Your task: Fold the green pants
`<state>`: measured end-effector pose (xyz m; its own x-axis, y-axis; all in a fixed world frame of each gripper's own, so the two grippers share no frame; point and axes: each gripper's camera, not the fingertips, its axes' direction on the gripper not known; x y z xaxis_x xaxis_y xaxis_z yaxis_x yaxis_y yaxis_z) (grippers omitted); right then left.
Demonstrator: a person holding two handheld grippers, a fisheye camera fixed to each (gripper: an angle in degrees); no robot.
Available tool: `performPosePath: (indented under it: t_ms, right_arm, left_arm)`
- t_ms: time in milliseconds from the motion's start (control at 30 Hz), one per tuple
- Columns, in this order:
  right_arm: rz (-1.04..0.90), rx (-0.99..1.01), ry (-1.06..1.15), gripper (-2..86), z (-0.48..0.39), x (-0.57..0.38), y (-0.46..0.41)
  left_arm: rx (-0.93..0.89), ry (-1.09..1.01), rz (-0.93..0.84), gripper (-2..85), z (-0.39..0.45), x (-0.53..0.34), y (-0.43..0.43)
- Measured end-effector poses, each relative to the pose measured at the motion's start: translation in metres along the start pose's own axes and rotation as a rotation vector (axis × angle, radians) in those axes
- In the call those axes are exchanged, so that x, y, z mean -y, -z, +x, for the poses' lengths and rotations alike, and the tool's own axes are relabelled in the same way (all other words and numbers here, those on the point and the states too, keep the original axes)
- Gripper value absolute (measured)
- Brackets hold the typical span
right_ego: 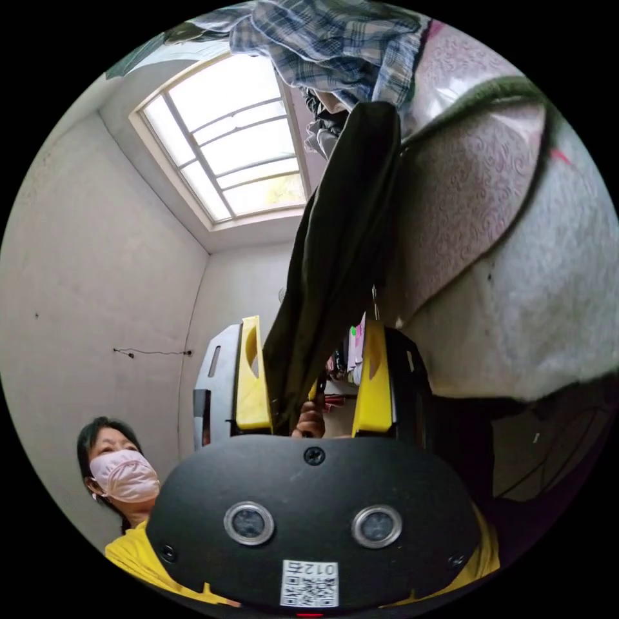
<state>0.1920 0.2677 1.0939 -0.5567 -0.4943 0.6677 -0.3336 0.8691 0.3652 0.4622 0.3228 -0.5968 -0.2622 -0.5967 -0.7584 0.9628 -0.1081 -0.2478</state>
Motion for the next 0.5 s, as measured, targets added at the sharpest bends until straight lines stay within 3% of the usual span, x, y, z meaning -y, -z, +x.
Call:
performPosePath:
  t_ms: [200,367,500]
  right_arm:
    - [0.057,-0.068,-0.054,17.9,0.01,0.017,-0.04]
    - [0.016,-0.165,-0.046,8.8,0.023,0.011,-0.089]
    - [0.029,-0.31,0.142,5.2,-0.012,-0.018,-0.129]
  left_arm:
    - [-0.032,0.003,-0.018,9.5,-0.001,-0.012,0.033]
    - [-0.058,-0.007,-0.04,9.6,-0.014,-0.025,0.061]
    - [-0.114,-0.017,-0.041,9.8,-0.028,-0.036,0.087]
